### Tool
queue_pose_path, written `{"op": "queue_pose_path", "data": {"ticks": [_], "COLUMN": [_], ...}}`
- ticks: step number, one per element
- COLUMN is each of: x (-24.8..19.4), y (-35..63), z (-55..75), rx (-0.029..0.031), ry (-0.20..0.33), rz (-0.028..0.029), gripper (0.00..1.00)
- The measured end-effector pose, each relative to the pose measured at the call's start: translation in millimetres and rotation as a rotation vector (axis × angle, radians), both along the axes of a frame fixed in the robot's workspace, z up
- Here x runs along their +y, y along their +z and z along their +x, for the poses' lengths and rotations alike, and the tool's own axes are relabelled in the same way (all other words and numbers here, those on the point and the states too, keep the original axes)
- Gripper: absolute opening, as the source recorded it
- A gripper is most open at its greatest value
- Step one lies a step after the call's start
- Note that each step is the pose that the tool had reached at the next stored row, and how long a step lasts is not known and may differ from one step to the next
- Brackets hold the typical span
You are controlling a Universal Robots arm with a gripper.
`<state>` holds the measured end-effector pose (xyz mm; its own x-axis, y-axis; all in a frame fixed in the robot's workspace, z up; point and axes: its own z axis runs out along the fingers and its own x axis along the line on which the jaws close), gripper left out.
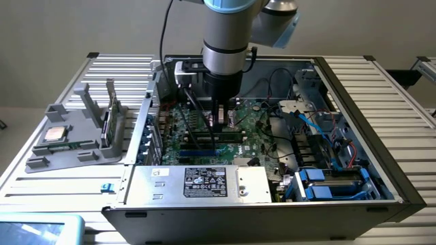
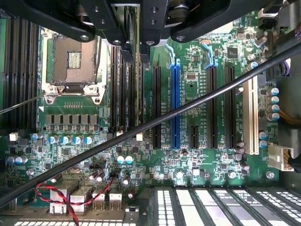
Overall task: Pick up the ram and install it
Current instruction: 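Insert the ram into the slot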
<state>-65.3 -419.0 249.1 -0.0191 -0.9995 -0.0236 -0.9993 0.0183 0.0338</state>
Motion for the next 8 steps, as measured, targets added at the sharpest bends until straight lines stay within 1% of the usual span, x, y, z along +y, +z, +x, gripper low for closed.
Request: {"op": "queue_pose_path", "data": {"ticks": [2, 3, 8], "x": [0.0, 0.0, 0.0], "y": [1.3, 1.3, 1.5], "z": [0.0, 0.0, 0.0], "rx": [-0.0001, -0.0002, 0.0], "ry": [0.0, 0.0, 0.0], "rz": [0.0003, 0.0004, 0.0001], "gripper": [0.17, 0.1, 0.09]}}
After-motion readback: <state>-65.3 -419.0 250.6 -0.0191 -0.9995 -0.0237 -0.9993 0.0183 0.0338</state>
